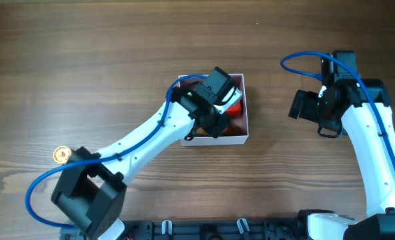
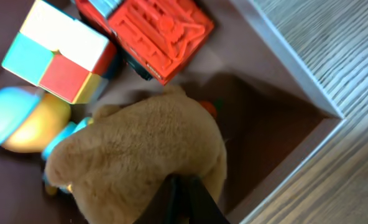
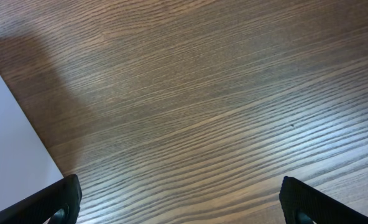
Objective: Pack container
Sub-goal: 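Carry the bear over the box and release it inside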
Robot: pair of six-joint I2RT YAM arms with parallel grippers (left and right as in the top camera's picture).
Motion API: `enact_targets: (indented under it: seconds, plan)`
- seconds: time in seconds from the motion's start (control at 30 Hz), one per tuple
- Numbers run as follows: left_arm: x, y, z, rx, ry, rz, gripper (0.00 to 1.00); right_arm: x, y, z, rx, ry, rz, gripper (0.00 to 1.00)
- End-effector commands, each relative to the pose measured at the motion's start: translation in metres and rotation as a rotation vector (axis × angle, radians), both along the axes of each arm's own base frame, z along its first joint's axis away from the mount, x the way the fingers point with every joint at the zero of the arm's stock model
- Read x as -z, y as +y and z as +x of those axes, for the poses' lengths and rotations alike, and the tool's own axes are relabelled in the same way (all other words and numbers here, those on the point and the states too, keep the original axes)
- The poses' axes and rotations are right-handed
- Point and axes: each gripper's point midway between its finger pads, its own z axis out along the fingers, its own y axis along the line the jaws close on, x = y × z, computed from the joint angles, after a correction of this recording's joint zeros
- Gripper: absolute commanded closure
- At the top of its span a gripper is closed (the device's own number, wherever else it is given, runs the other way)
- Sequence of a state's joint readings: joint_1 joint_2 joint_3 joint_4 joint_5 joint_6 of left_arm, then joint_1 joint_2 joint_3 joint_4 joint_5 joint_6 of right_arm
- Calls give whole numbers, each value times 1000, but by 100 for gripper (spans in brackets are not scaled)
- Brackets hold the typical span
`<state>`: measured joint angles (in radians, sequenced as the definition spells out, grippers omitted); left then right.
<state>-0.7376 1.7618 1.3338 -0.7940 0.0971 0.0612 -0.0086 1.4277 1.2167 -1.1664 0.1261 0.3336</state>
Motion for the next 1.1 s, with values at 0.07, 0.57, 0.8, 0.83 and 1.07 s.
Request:
enact_targets:
  seconds: [0.07,0.57,0.8,0.83,1.07]
  plan:
    - [12,35,3,-56,-9,180,93,1,1,0,-17,2,11,0]
    - [22,86,17,-207,44,277,87,1,1,-1,-17,6,11,0]
    - [39,78,9,-256,133,250,86,1,1,-1,-17,6,11,0]
    - [40,78,8,-275,139,248,86,1,1,-1,-18,6,11,0]
    - [41,73,-21,-310,280,223,87,1,1,-1,-18,6,11,0]
